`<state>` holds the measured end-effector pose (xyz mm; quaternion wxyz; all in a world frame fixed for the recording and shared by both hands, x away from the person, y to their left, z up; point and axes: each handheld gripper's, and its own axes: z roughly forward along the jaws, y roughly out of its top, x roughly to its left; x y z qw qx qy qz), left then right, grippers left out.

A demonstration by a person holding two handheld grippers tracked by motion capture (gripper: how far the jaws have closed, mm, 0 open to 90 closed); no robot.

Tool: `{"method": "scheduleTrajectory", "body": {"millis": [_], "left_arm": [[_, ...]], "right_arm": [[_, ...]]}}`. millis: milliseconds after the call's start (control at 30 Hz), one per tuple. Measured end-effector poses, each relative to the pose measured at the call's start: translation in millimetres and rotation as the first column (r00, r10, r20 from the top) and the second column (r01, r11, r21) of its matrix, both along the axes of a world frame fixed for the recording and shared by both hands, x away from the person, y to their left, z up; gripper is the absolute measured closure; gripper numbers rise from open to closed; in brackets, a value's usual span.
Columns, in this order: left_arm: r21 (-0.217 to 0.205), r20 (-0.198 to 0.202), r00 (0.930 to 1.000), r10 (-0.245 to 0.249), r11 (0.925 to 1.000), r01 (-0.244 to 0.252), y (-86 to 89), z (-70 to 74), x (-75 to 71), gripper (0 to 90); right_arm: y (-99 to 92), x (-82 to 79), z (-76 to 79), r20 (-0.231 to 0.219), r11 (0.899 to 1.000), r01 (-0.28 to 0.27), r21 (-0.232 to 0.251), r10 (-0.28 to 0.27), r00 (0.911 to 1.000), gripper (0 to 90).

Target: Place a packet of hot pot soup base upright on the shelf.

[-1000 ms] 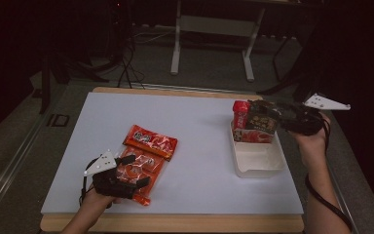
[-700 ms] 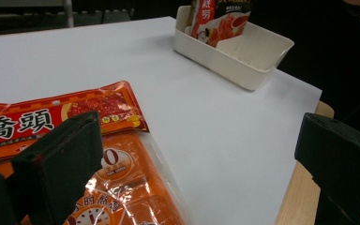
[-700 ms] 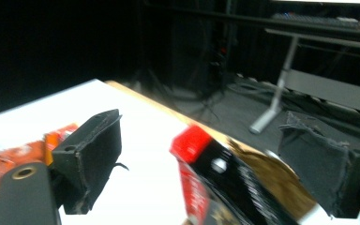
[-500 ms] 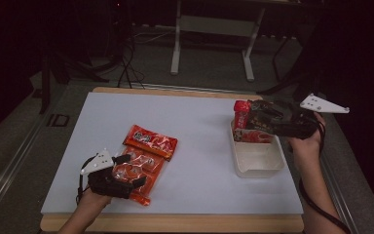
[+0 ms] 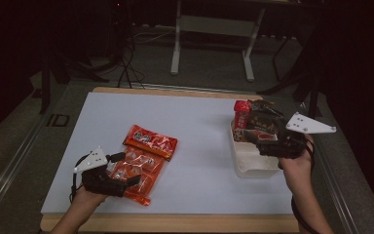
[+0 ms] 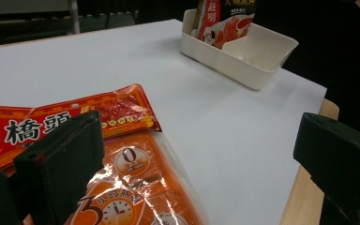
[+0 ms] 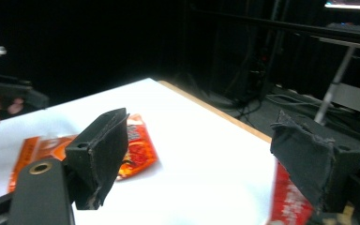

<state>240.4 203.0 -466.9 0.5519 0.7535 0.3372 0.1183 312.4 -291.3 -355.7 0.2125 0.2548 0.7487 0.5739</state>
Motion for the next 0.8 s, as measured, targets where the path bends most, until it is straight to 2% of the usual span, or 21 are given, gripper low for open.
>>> {"method": "scheduleTrajectory", "body": {"millis": [33,300,333,400,533,600,800], "left_arm": [[-0.002,-0.001,1.0,-0.008,1.0,0.008,1.4,0.4,0.2,2.6],[0.034,0.0,0.9995,0.032,0.9989,-0.032,13.2,0.1,1.5,8.3],[0.033,0.007,0.999,0.044,0.9985,-0.044,15.2,0.0,1.1,13.7],[0.036,0.003,0.9991,0.042,0.9985,-0.042,19.8,-0.3,2.2,16.2],[0.053,0.012,0.9975,0.07,0.9961,-0.071,28.6,-1.2,2.9,38.0],[0.065,0.002,0.9969,0.079,0.9947,-0.079,33.5,-2.4,5.1,43.9],[0.116,-0.041,0.9912,0.126,0.9858,-0.121,44.6,-12.4,12.3,61.4]], "right_arm": [[1.4,-3.1,-2.4,0.0,1.0,-0.008,0.007,0.008,1.0,18.5],[13.6,-23.6,-18.4,-0.007,0.996,-0.08,0.041,0.08,0.9967,16.3],[15.1,-25.8,-20.0,-0.014,0.995,-0.088,0.043,0.089,0.9959,16.0],[17.6,-30.6,-23.8,-0.012,0.994,-0.101,0.039,0.101,0.9948,14.9],[19.9,-39.2,-30.6,-0.014,0.993,-0.119,0.022,0.119,0.9928,14.9],[20.0,-43.3,-35.2,-0.013,0.992,-0.126,0.026,0.127,0.9918,15.0],[19.9,-54.4,-50.5,-0.065,0.987,-0.152,0.046,0.155,0.9858,15.0]]}}
